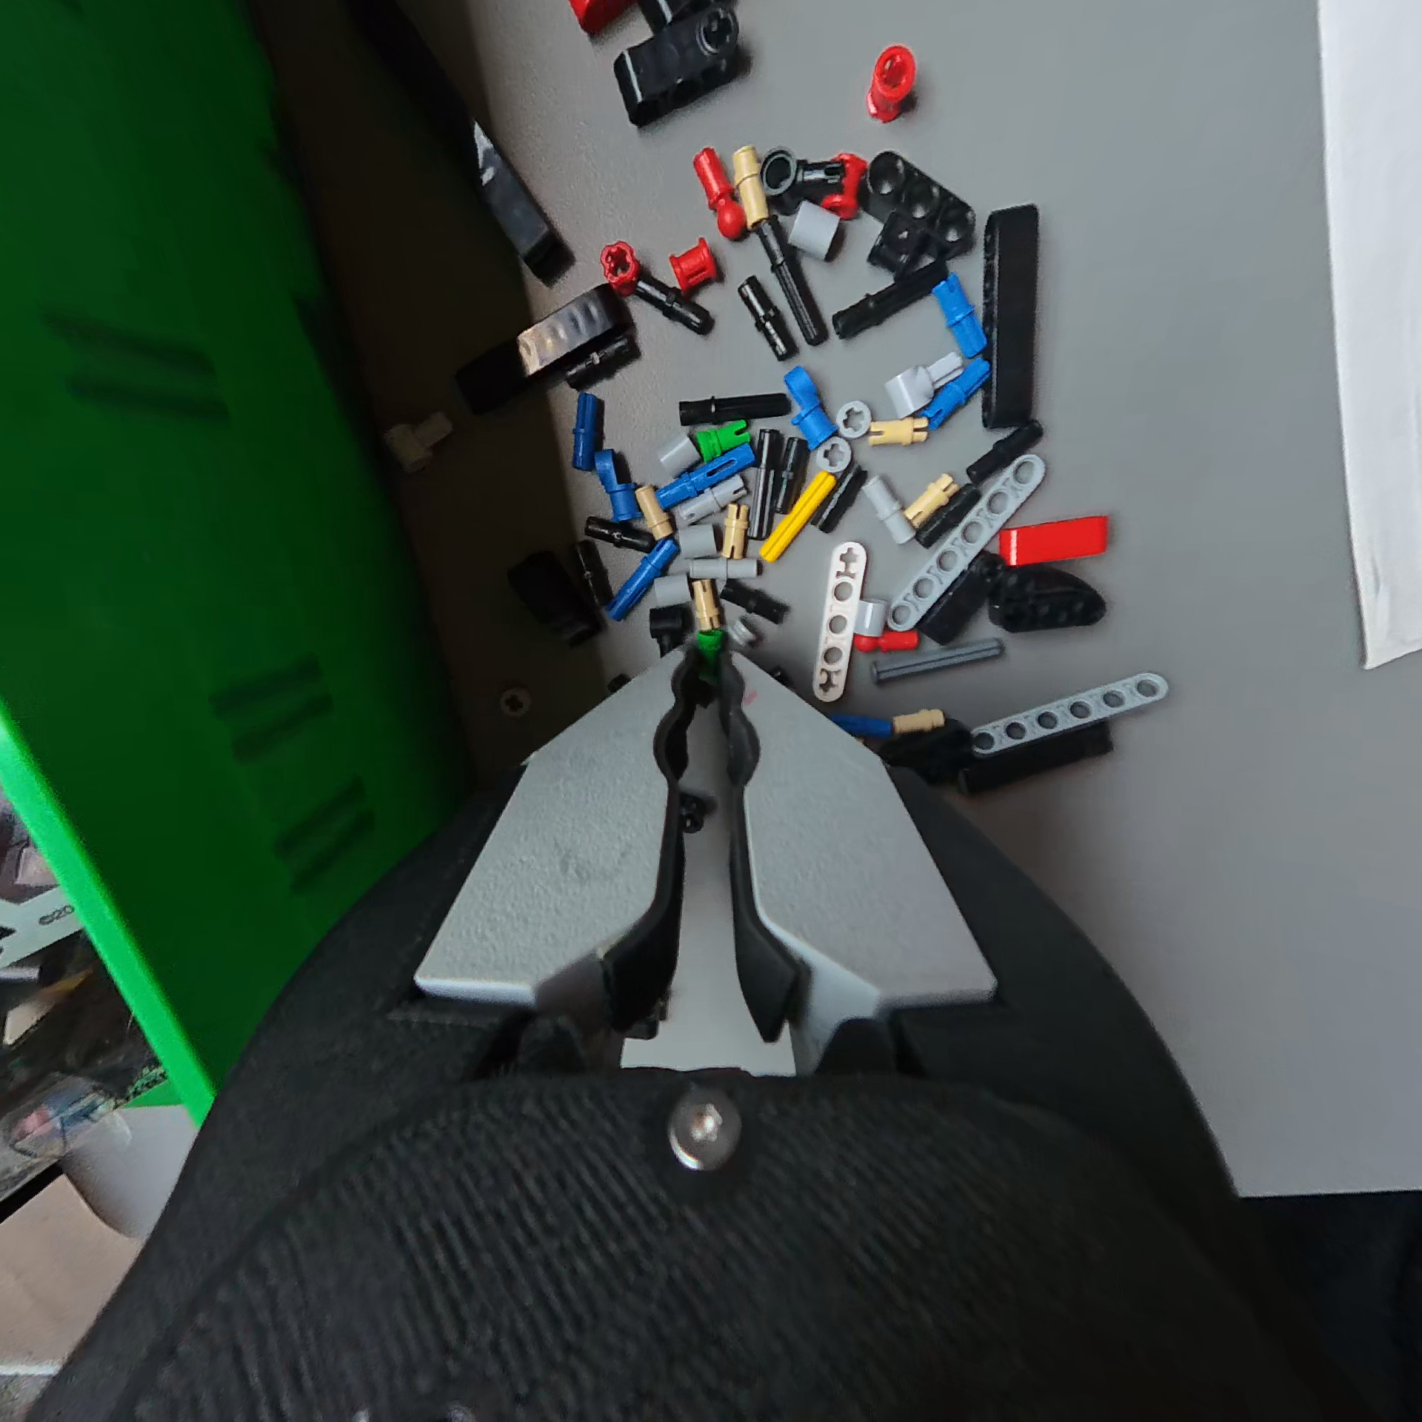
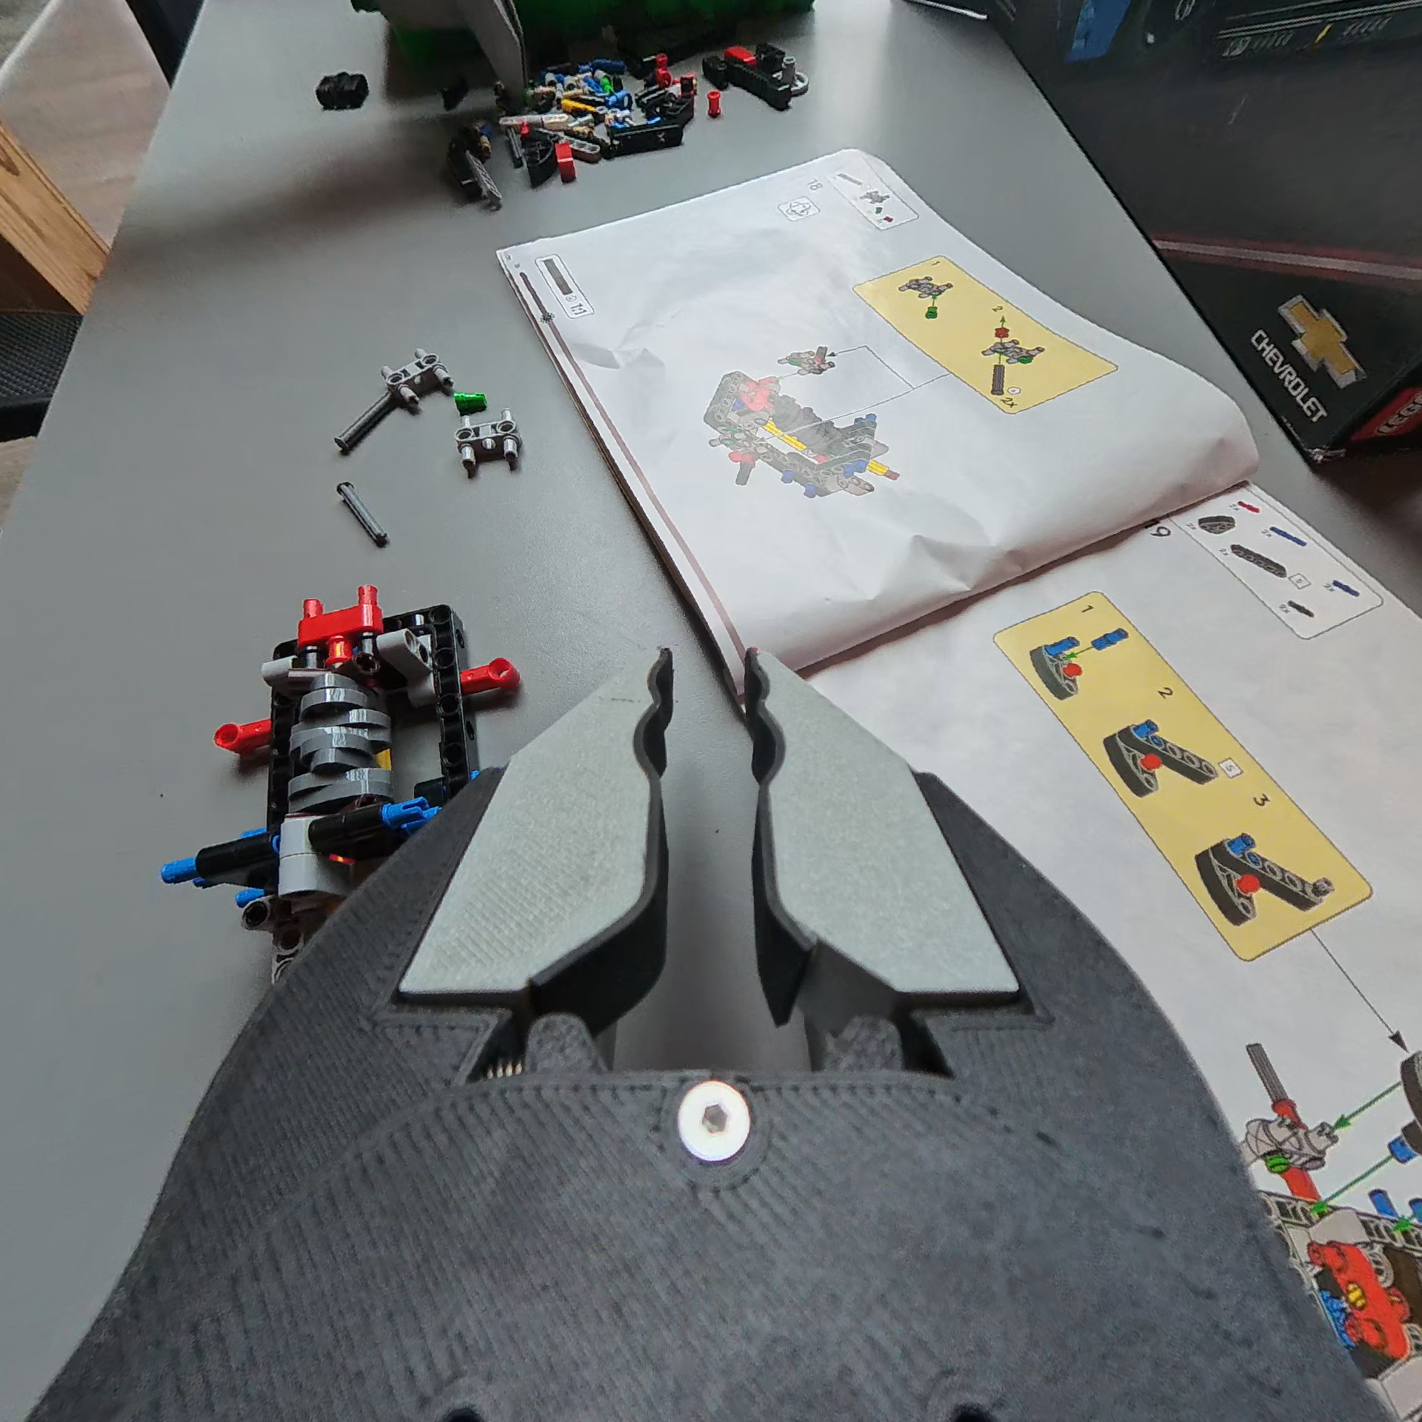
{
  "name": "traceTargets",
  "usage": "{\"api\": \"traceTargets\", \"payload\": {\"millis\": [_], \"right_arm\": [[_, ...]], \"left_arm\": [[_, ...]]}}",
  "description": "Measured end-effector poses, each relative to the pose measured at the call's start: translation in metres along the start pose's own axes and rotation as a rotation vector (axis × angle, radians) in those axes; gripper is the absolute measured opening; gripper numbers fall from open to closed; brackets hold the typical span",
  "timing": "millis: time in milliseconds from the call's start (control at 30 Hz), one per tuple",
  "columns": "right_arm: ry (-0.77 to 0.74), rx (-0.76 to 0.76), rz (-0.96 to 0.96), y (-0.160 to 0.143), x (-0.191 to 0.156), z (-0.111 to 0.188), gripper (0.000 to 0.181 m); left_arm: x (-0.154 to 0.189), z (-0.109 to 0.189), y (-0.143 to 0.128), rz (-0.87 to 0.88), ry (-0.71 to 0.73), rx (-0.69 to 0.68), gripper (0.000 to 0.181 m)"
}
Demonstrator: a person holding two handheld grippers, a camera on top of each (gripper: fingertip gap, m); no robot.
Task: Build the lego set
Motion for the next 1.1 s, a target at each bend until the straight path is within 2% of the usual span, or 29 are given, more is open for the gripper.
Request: {"api": "traceTargets", "payload": {"millis": [267, 433, 533, 600, 700, 767, 867, 967, 1100], "right_arm": [[0.001, -0.004, 0.002, 0.000, 0.000, 0.000, 0.015], [0.002, -0.008, 0.003, 0.000, -0.001, -0.001, 0.015], [0.003, -0.010, 0.004, 0.000, -0.001, -0.001, 0.015], [0.003, -0.011, 0.005, 0.000, -0.001, -0.001, 0.015], [0.004, -0.016, 0.005, -0.001, -0.001, -0.002, 0.015], [0.001, -0.016, 0.007, -0.001, -0.001, -0.002, 0.014], [-0.001, -0.016, 0.007, -0.001, -0.001, -0.001, 0.014], [-0.002, -0.016, 0.009, -0.002, -0.002, -0.001, 0.014], [0.010, -0.028, 0.010, -0.002, -0.002, -0.003, 0.013]], "left_arm": [[0.000, 0.001, 0.000, -0.017, -0.002, -0.004, 0.002], [0.014, 0.026, 0.000, -0.054, -0.008, 0.087, 0.002], [0.054, 0.050, -0.003, -0.190, -0.056, 0.155, 0.002], [0.100, 0.059, -0.008, -0.360, -0.125, 0.175, 0.002], [0.179, 0.054, -0.020, -0.609, -0.278, 0.149, 0.002], [0.210, 0.041, -0.022, -0.701, -0.266, 0.098, 0.002], [0.234, 0.022, -0.021, -0.779, -0.229, 0.042, 0.002], [0.252, 0.019, -0.023, -0.803, -0.301, 0.026, 0.002], [0.249, 0.010, -0.019, -0.815, -0.181, 0.014, 0.005]]}}
Point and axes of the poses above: each gripper's, where its closed fingertips meet, z back along the fingers, y out of its top, x = y × z across the jaws, the point moved 5 cm from there along z, back along the fingers, and after that the axes turned 15 degrees about -x, right-handed, at the moved point
